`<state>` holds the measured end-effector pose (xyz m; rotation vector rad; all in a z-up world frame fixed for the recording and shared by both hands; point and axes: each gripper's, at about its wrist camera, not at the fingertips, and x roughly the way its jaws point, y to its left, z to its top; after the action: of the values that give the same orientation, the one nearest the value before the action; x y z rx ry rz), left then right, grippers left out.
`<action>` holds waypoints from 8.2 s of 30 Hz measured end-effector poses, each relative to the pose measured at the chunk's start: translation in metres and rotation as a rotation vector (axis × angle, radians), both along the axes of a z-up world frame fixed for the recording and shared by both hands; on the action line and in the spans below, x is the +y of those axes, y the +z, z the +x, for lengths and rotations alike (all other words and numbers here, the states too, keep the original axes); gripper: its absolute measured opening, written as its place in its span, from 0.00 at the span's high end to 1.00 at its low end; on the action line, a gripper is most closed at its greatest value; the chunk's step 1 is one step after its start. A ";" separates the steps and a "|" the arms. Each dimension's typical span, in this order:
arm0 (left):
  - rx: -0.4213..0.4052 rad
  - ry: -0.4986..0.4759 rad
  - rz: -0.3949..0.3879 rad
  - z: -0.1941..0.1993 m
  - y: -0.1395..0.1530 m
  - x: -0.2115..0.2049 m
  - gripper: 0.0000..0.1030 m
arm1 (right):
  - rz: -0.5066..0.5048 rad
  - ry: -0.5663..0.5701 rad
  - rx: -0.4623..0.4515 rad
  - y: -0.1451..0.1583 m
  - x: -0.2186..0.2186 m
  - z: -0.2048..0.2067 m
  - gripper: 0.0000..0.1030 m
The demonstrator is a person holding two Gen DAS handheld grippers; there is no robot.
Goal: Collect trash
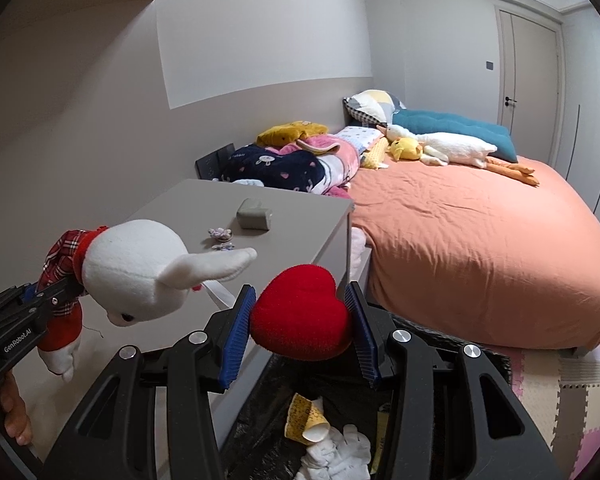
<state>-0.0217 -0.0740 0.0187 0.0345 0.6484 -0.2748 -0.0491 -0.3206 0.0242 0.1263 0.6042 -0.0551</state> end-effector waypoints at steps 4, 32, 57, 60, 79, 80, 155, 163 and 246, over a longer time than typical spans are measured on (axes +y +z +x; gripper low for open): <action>-0.002 -0.025 0.000 -0.007 0.000 -0.013 0.71 | 0.000 -0.022 -0.008 0.001 -0.012 -0.013 0.53; 0.018 -0.281 0.045 -0.036 -0.011 -0.136 0.70 | 0.020 -0.212 -0.043 0.003 -0.109 -0.083 0.53; 0.017 -0.362 0.124 -0.054 -0.025 -0.173 0.05 | 0.084 -0.281 -0.049 -0.003 -0.136 -0.100 0.29; 0.022 -0.356 0.119 -0.053 -0.026 -0.170 0.05 | 0.082 -0.277 -0.042 -0.004 -0.133 -0.099 0.29; 0.038 -0.240 0.119 -0.013 -0.028 -0.131 0.05 | 0.082 -0.194 0.006 -0.017 -0.101 -0.047 0.29; 0.040 -0.232 0.119 -0.010 -0.027 -0.128 0.05 | 0.080 -0.184 0.010 -0.017 -0.097 -0.041 0.29; 0.267 0.271 0.074 0.278 -0.101 0.126 0.05 | -0.079 0.123 0.272 -0.098 0.062 0.325 0.25; 0.252 0.253 0.103 0.292 -0.103 0.121 0.26 | -0.065 0.147 0.284 -0.107 0.062 0.332 0.31; 0.029 0.019 0.075 0.019 0.013 -0.026 0.55 | -0.005 0.044 0.024 0.014 -0.030 -0.009 0.43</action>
<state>-0.0023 -0.1000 0.0316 0.0960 0.6875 -0.2331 -0.0586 -0.3502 0.0381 0.1080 0.6305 -0.0158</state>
